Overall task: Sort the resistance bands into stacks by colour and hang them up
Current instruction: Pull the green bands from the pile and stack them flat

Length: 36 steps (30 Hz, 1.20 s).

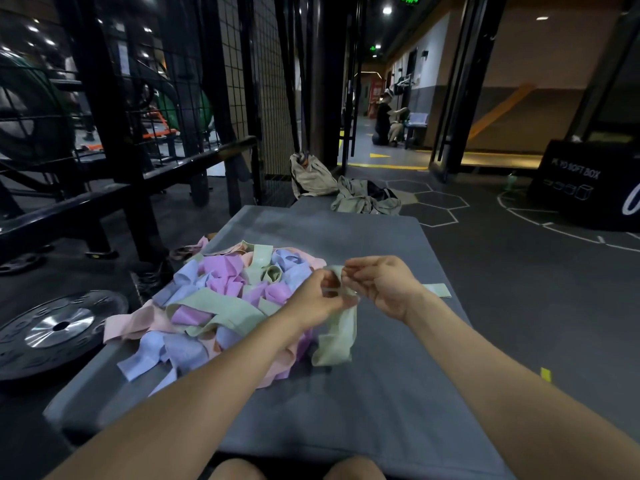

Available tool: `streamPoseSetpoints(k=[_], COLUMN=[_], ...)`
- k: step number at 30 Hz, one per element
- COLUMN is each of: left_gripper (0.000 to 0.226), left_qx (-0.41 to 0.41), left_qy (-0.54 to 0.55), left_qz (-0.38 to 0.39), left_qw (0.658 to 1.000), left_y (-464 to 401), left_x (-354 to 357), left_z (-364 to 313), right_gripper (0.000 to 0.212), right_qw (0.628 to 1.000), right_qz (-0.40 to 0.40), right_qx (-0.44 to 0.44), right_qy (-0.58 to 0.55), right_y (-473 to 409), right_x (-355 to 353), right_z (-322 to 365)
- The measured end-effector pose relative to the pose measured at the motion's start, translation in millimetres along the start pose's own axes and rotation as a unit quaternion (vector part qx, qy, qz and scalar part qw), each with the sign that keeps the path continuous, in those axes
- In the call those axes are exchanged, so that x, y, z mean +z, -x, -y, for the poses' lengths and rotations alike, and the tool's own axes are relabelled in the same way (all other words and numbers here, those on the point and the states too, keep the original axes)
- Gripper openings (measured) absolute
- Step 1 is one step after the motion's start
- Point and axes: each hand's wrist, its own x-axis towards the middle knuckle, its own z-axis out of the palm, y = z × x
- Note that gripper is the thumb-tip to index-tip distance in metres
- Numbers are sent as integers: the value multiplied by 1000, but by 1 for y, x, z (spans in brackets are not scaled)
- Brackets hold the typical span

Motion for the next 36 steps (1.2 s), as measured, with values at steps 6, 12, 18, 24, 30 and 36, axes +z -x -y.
streamPoseSetpoints(k=[6,12,18,24,30,36], left_gripper=[18,19,12,39,18,11], left_qx=[40,-12,-40,-55,124,78], left_qy=[-57,193,298,-66,-161,6], left_qz=[-74,-25,1,-95,-58,-171], left_qw=[995,981,954,992,977,982], left_y=[-16,-9,-12,-7,-4,-10], left_x=[-3,-19,-30,-39,-31,-38], left_z=[-5,-32,-49,-35,-22,-24], right_gripper=[34,31,8,39,41,20], right_qw=[981,920,926,879,833,903], right_qz=[29,95,93,20,14,68], right_qx=[-89,-140,-164,-196,-211,-146], right_qy=[172,353,326,434,512,397], right_y=[-3,1,1,-2,0,8], right_x=[-11,-18,-7,-12,-8,-10], right_z=[12,3,-9,-7,-8,-27])
